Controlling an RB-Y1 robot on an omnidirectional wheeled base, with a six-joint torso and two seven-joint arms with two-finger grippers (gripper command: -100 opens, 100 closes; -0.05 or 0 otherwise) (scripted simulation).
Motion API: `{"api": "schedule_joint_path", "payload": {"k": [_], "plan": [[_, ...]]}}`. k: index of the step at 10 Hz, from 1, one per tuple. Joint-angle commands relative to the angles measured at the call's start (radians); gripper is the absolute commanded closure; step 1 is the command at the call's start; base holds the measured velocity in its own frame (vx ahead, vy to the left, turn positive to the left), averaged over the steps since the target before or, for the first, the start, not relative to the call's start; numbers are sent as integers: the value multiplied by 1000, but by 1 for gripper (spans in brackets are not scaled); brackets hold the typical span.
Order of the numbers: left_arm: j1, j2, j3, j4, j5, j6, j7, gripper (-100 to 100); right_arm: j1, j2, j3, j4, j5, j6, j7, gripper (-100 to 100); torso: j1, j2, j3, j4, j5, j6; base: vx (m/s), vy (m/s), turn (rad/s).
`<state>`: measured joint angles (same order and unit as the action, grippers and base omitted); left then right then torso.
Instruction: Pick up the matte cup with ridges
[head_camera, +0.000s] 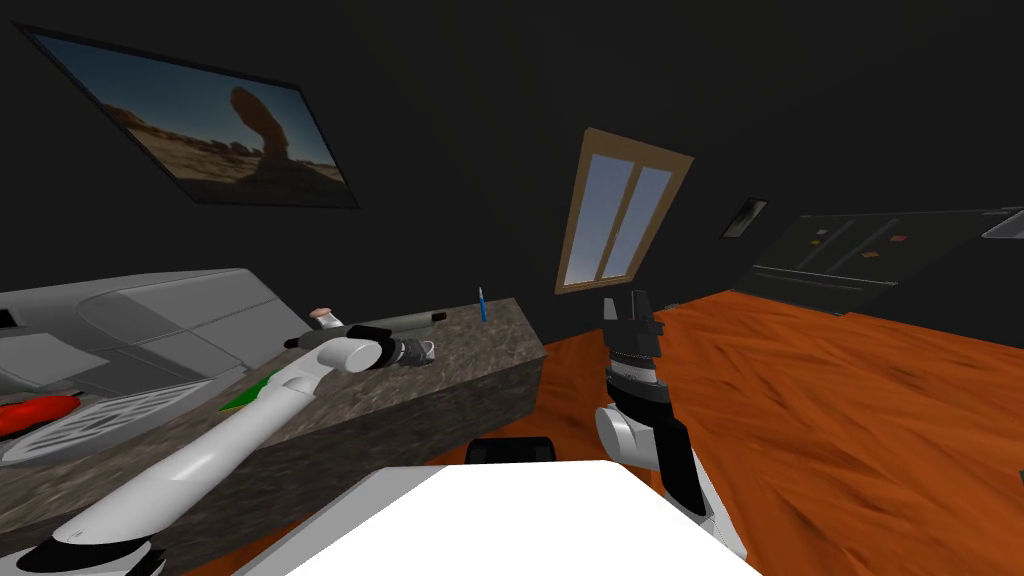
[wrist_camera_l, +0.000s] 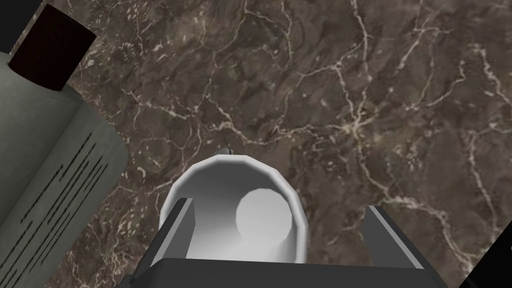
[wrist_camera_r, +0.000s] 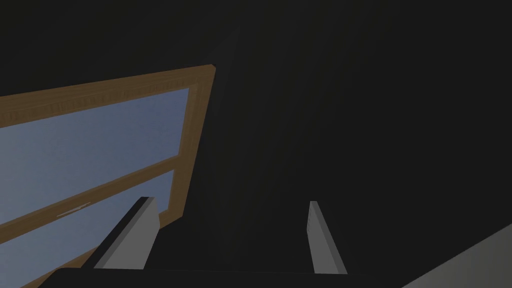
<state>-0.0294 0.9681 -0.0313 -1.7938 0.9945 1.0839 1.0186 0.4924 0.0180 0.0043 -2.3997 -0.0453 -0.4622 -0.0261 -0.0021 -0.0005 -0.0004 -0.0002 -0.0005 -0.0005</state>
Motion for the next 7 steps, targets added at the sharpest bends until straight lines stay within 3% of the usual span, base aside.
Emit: {"api": "schedule_joint_path", "payload": {"k": [1,3,4,5,6,7], "plan": [[-8,-13,9,32,12,0,-45,-100,0,0,0,0,0,0,0,0,0,0,0,0,0,0,5,-34,37],[-21,-35,26,82,33,1,-103,-100,0,0,0,0,0,0,0,0,-1,0,0,0,0,0,12,-66,72],[-21,-35,26,82,33,1,-116,-100,0,0,0,0,0,0,0,0,-2,0,0,0,0,0,15,-47,21],[-19,-33,24,77,31,2,-103,-100,0,0,0,0,0,0,0,0,-1,0,0,0,0,0,7,-14,1],[-19,-33,24,78,31,2,-107,100,0,0,0,0,0,0,0,0,1,0,0,0,0,0,0,0,0],[-19,-33,24,78,31,2,-106,100,0,0,0,0,0,0,0,0,2,1,0,0,0,0,0,0,0]]}}
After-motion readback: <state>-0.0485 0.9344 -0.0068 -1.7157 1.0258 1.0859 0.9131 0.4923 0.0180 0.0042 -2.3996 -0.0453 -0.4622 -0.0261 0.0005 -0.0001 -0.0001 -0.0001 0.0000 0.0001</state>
